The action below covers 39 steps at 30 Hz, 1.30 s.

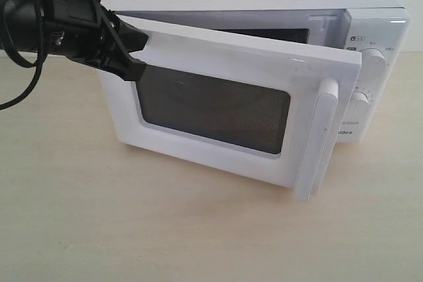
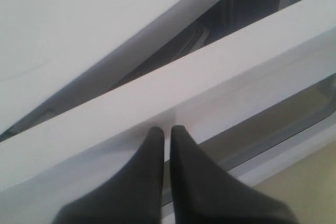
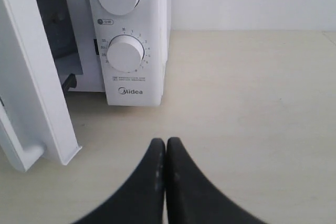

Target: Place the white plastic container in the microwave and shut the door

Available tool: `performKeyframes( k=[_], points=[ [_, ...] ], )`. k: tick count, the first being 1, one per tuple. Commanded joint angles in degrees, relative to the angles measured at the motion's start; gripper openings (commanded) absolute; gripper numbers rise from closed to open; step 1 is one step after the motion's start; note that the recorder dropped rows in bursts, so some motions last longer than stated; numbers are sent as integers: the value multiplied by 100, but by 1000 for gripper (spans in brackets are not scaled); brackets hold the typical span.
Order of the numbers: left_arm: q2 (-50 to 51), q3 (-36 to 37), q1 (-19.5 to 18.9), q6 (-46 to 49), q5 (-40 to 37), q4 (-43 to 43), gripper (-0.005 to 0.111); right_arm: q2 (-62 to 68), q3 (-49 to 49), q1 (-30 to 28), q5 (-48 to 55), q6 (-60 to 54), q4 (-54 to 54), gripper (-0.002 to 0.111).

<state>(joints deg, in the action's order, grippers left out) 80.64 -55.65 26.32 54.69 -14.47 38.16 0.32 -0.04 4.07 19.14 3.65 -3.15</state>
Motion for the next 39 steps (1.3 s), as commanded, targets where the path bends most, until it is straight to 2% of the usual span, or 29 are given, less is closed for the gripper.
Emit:
performKeyframes(
  k=[1,9,12,16,21,23,25,27,30,33,39],
  points=[
    [-4,-6,36,-21,78,63,4,-32,4,-11,-266,-417,-194,0],
    [-4,-6,36,-21,-62,63,4,-32,4,-11,-991,-571,-194,0],
    [-4,-6,36,-21,-190,63,4,-32,4,-11,-1701,-558,-194,0],
    [-47,-6,36,-21,-341,63,4,-32,4,-11,-3601,-248,-194,0],
    [-277,-6,36,-21,-540,281,4,-32,4,-11,-6203,866,139,0],
    [-370,-6,36,-21,-694,321,4,-32,4,-11,-6884,1110,315,0],
    [-472,-6,36,-21,-862,321,4,-32,326,-11,-6338,1366,159,0],
    [-586,-6,36,-21,-914,321,4,-32,927,-11,-4944,2027,-636,0],
    [-766,-6,36,-21,-917,321,4,7,1792,-11,-3493,3336,-1983,0],
    [-927,-6,36,-21,-917,321,4,362,2532,-11,-2851,3839,-2618,0],
    [-1204,-6,36,-21,-917,321,4,1320,3658,-11,-1630,4155,-2655,0]
  ],
)
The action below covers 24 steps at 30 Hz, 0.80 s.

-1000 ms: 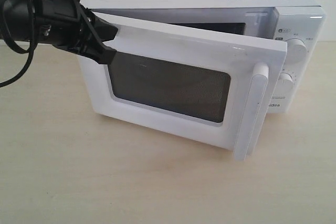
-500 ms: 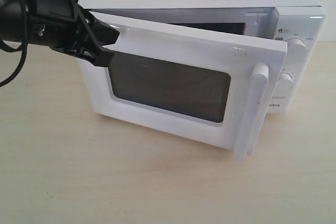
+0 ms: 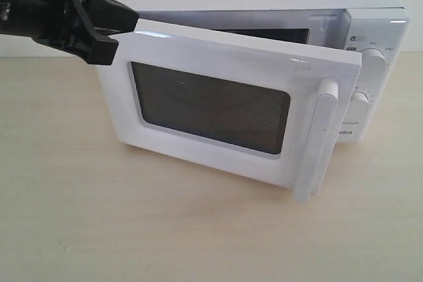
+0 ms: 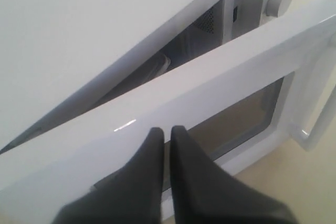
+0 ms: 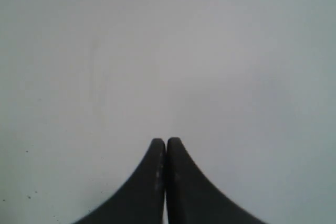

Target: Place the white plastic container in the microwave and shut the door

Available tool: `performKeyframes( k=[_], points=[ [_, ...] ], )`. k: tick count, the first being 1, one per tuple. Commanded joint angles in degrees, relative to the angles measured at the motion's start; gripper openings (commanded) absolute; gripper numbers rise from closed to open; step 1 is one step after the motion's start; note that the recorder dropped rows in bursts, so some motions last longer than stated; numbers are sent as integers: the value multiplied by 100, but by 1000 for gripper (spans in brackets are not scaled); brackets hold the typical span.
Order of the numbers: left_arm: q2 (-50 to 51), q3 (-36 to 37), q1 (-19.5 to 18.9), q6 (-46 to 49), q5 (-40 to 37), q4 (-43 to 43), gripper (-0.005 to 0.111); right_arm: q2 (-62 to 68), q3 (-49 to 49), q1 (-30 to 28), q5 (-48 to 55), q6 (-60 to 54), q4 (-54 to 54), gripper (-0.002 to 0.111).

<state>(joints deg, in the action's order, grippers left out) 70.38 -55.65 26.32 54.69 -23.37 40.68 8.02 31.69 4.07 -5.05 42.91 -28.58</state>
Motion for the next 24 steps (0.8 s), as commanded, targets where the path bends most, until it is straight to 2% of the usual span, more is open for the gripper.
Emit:
performKeyframes(
  k=[1,5,8,12,15,19,24],
  points=[
    [-212,-6,36,-21,-27,69,4,684,549,-11,849,229,-114,0],
    [-335,-6,36,-45,-93,69,4,1150,576,-11,864,-630,-114,0],
    [-367,-6,36,-54,-153,69,4,1359,600,-11,876,-789,-51,0],
    [-367,-6,36,-54,-240,69,4,1634,766,-11,2152,-831,369,0],
    [-367,-6,36,-68,-227,69,4,1801,794,-11,3229,-1507,857,0],
    [-367,-6,36,-68,-215,69,4,1837,794,-11,4309,-2902,2780,0],
    [-367,-6,36,-68,-241,69,4,1837,794,-11,5017,-5760,5642,0]
  ],
)
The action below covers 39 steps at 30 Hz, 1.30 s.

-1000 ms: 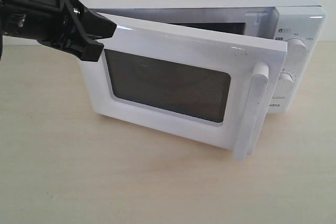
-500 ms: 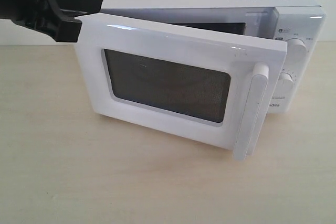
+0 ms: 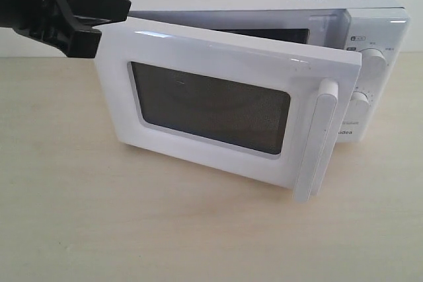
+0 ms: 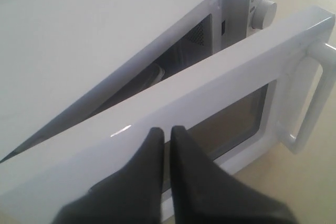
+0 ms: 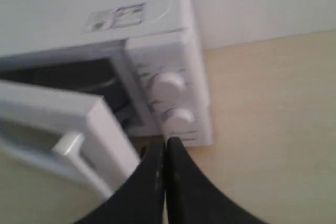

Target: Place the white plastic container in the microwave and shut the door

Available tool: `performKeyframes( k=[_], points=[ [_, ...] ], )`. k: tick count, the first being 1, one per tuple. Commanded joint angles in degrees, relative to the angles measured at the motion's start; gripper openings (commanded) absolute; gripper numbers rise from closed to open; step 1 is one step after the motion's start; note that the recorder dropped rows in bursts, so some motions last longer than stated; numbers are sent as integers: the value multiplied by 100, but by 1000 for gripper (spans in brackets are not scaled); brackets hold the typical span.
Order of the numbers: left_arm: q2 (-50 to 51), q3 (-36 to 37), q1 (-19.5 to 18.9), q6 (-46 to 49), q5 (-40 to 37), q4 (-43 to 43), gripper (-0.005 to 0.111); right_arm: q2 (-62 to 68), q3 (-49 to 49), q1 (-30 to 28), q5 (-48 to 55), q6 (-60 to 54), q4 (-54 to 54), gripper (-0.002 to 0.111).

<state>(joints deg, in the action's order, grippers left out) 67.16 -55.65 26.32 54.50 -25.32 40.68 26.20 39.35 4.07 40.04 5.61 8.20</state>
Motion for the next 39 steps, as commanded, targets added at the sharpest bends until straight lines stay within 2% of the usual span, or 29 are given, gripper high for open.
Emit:
performKeyframes(
  k=[1,6,9,11,14,16,18,21,24,31,35,39],
  points=[
    [-46,-6,36,-49,-47,69,4,20,28,-11,535,-2321,2381,0],
    [-46,-6,36,-94,-128,96,4,20,98,-11,-17,-2584,4470,0],
    [-46,-6,36,-94,-190,216,4,20,305,-11,-513,-2688,4796,0],
    [-46,-6,36,-94,-190,242,4,138,624,-11,-340,-3417,4811,0],
    [-46,-6,36,-94,-190,242,4,801,1453,-11,761,-3550,4394,0],
    [-46,-6,36,-94,-179,240,4,1462,2187,-11,1201,-3296,3585,0],
    [-46,-6,36,-94,-215,240,4,1979,2830,-11,1413,-2497,2301,0],
    [-46,-6,36,-94,-143,240,4,1990,2485,-11,1274,-2482,2346,0],
    [-46,-6,36,-94,-143,240,4,1687,1926,-11,663,-2587,2180,0],
    [-46,-6,36,-94,-143,240,4,1282,1189,-11,-370,-3048,2591,0],
    [-46,-6,36,-94,-143,240,4,1541,1097,-11,-52,-3170,3370,0],
    [-46,-6,36,-94,-143,240,4,1975,1097,-11,546,-4300,4807,0]
  ],
)
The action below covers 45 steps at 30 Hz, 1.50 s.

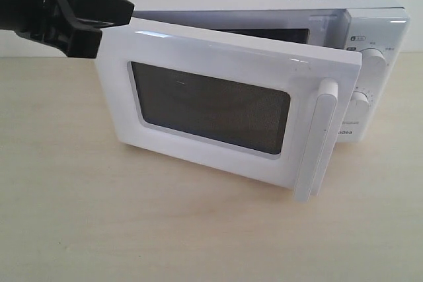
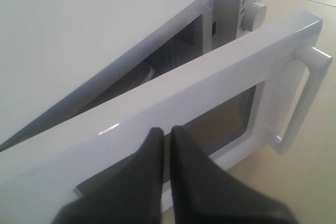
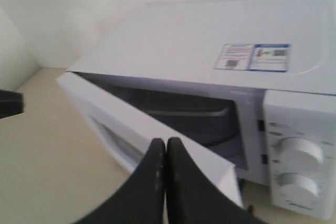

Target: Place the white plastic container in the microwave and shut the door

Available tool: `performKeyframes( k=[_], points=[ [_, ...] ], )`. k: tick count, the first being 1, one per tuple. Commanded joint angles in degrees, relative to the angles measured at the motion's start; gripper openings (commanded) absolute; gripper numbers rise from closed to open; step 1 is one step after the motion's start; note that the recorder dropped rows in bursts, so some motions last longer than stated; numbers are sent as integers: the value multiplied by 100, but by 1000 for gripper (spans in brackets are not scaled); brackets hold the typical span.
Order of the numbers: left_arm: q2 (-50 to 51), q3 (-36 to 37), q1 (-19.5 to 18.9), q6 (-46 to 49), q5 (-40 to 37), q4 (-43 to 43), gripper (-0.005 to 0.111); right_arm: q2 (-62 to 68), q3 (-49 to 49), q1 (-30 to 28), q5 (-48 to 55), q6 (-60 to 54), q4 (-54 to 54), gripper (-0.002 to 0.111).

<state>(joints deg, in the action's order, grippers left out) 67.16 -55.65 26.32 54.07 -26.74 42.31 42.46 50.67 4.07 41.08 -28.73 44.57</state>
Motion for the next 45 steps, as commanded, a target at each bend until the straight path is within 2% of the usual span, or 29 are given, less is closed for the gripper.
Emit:
performKeyframes(
  k=[1,16,20,25,29,33,45],
  points=[
    [-46,-6,36,-51,-1,77,4,484,-35,-11,481,-947,1331,0],
    [-46,-6,36,-51,-14,77,4,1717,-148,-11,963,-1072,1361,0],
    [-46,-6,36,-51,-14,77,4,2004,-148,234,1022,-1072,1349,0],
    [-46,-6,36,-51,-26,77,4,2362,-148,998,316,-1004,1172,0],
    [-46,-6,36,-51,-76,77,4,2555,-148,1475,-666,-324,406,0],
    [-46,-6,36,-51,-90,77,4,2566,-148,1653,-1319,267,-261,0],
    [-46,-6,36,-51,-28,77,4,2610,-148,1650,-2315,487,-674,0]
  ],
)
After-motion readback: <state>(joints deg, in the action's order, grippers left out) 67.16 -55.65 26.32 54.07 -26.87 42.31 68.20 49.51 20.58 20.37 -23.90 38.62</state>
